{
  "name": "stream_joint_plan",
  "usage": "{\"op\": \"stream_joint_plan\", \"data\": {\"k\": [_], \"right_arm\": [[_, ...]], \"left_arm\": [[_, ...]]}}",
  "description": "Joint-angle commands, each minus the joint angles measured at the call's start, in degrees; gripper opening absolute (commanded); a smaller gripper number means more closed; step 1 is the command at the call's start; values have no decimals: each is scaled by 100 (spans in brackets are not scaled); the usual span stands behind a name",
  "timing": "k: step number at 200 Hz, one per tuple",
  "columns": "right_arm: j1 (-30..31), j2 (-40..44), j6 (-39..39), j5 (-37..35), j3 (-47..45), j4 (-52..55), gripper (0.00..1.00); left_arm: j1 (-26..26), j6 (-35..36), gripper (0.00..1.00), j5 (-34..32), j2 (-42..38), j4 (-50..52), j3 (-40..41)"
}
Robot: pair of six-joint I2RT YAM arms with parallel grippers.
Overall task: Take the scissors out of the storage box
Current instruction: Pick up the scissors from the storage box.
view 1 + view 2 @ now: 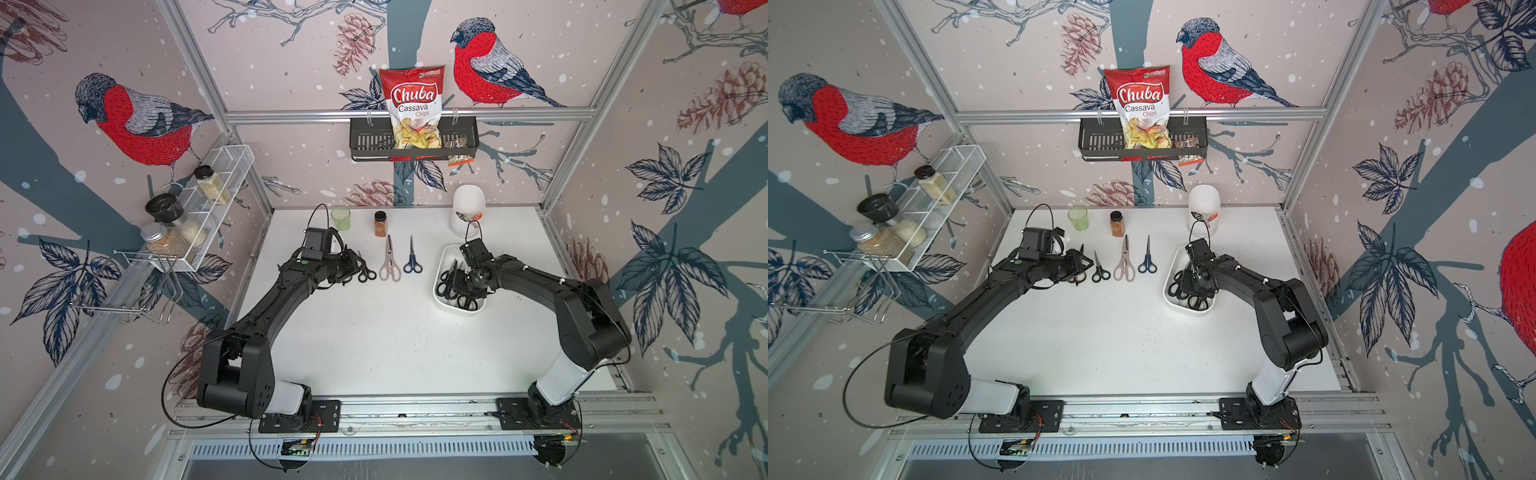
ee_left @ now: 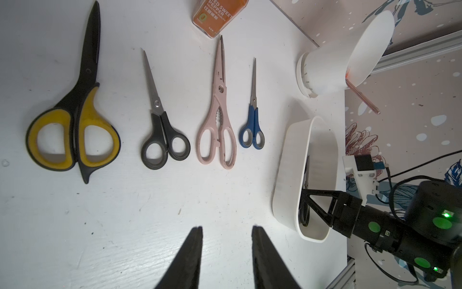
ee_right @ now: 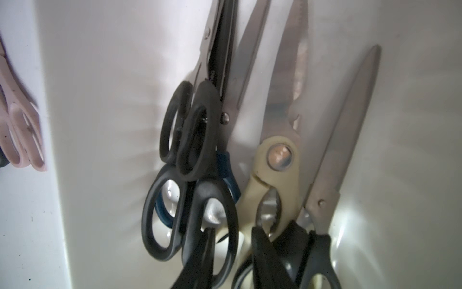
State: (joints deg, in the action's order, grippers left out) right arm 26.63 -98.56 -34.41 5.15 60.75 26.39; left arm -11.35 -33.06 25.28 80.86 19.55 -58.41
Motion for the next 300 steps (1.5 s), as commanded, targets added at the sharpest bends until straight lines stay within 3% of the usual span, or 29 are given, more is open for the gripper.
{"op": "stream_joint_plan", "data": {"k": [1, 119, 246, 300], "right_arm": [[-7, -83, 97, -71, -19, -174, 30], [-9, -142, 263, -253, 101, -94, 3], [-62, 263, 897, -903, 218, 726, 3], [-27, 730, 880, -823, 244, 885, 2]], "left_arm": [[-16, -37, 38, -96, -108, -99, 27], [-16, -148, 38, -168, -518, -173, 444], [-252, -264, 38, 62, -536, -274, 542], [-508, -279, 39, 563, -288, -411, 434]]}}
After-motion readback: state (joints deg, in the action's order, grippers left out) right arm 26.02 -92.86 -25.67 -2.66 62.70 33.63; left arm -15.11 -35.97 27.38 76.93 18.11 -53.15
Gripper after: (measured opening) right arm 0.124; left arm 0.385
